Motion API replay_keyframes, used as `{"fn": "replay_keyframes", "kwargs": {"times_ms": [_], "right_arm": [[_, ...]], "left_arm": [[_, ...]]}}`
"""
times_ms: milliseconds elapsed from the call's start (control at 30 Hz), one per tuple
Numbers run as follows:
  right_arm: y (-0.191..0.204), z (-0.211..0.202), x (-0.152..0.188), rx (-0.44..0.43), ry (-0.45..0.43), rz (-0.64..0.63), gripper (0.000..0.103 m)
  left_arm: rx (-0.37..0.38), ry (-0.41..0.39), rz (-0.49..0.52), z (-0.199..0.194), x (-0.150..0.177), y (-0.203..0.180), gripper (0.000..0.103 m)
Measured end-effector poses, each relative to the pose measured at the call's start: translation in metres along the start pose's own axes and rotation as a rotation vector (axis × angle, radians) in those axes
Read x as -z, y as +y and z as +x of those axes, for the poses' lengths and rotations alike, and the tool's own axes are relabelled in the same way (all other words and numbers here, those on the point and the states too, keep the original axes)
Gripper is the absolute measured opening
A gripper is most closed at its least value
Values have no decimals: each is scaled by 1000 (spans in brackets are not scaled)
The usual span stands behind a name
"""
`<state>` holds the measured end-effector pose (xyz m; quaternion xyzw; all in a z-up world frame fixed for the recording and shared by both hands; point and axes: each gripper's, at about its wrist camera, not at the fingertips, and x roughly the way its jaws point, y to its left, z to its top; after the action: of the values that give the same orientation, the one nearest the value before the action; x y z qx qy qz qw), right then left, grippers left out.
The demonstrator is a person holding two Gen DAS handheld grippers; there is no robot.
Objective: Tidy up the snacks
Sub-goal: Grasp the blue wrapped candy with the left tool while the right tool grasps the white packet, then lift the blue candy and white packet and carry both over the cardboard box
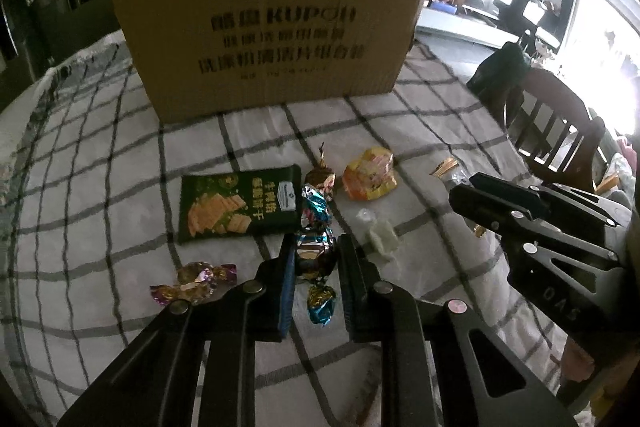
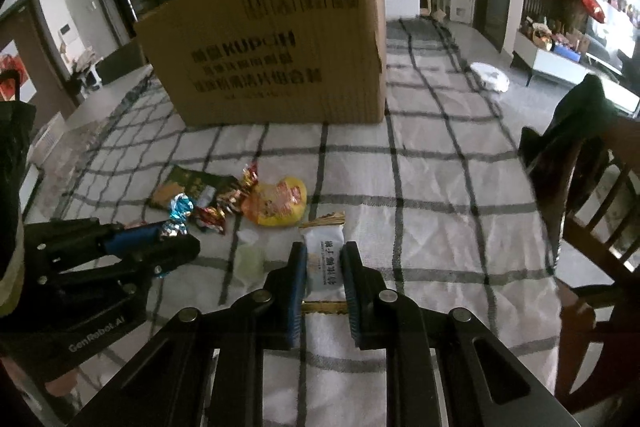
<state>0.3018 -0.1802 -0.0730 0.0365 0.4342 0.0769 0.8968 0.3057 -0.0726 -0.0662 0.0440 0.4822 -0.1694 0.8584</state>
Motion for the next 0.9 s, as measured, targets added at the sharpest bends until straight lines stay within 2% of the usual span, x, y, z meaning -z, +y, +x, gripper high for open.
{"fn": "replay_keyframes", "kwargs": {"times_ms": [467,900], "right_arm": [[11,-55,-26,-46,-141,3,20],[21,-82,-70,-71,-256,-4,20]], "left_arm": [[19,-149,18,-64,-23,-6,21],[-29,-267,48,-100,-70,0,20]]}}
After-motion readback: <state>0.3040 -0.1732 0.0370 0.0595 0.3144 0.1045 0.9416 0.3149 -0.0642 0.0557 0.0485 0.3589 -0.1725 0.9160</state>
